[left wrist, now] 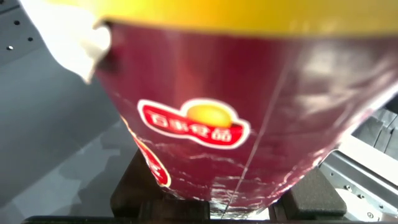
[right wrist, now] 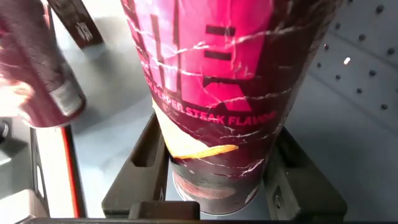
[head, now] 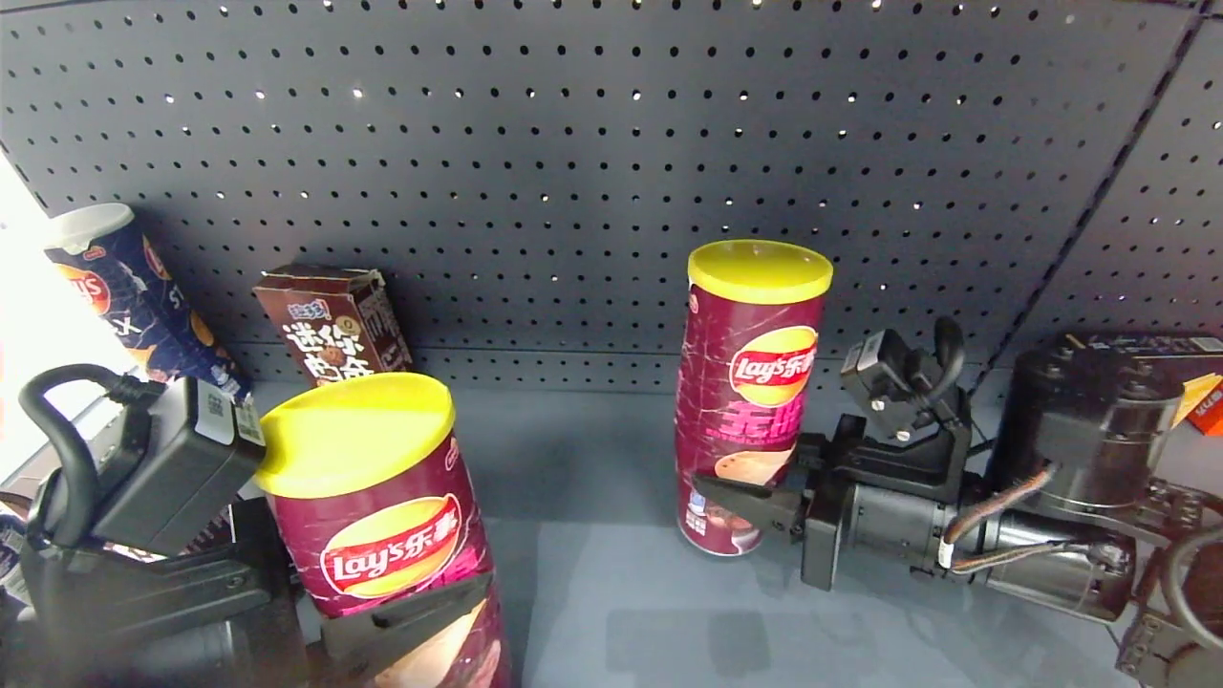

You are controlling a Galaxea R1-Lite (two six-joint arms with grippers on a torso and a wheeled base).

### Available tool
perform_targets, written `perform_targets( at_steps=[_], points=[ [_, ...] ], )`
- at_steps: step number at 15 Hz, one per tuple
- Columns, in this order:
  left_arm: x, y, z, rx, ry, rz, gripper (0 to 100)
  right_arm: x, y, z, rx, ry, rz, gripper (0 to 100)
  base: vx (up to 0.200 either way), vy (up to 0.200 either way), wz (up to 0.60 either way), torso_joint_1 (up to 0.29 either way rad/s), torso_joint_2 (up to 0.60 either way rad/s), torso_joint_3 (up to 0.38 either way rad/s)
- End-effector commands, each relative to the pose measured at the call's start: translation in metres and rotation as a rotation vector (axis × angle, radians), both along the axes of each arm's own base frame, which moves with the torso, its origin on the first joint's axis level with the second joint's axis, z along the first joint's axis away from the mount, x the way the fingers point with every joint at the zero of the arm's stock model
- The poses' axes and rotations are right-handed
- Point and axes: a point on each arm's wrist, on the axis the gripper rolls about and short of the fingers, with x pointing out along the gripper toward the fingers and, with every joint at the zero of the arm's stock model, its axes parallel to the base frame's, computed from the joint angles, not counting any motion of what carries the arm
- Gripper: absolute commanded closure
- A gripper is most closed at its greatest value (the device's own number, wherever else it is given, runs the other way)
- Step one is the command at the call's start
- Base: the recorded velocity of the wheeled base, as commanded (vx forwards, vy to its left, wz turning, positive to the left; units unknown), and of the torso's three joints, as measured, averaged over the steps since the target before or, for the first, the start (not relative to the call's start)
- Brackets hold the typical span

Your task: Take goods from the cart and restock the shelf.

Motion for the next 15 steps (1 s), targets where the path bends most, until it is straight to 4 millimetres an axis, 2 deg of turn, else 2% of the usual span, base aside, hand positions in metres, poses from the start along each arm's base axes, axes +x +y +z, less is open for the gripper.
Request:
perform_targets(
  at_steps=[1,5,7,10,15],
  points=[
    [0.0,0.0,0.003,-0.006,-0.01,0.006,100,-0.015,-0.003,-0.001,0.017,-0.018,0.007,100,0.0,0.0,0.0,0.0,0.0,0.0],
    [0.002,0.002,0.003,-0.005,-0.011,0.024,100,-0.032,-0.012,-0.027,-0.001,0.003,0.002,100,0.0,0.0,0.0,0.0,0.0,0.0],
    [0.004,0.003,0.004,-0.006,-0.012,0.036,100,-0.034,-0.014,-0.04,-0.008,0.011,0.001,100,0.0,0.0,0.0,0.0,0.0,0.0],
    [0.004,0.003,0.003,-0.005,-0.011,0.039,100,-0.028,-0.009,-0.047,0.002,-0.007,-0.05,100,0.0,0.0,0.0,0.0,0.0,0.0],
    [0.005,0.006,0.001,0.001,-0.006,0.059,100,-0.028,-0.008,-0.045,0.011,-0.018,-0.07,100,0.0,0.0,0.0,0.0,0.0,0.0]
  ],
)
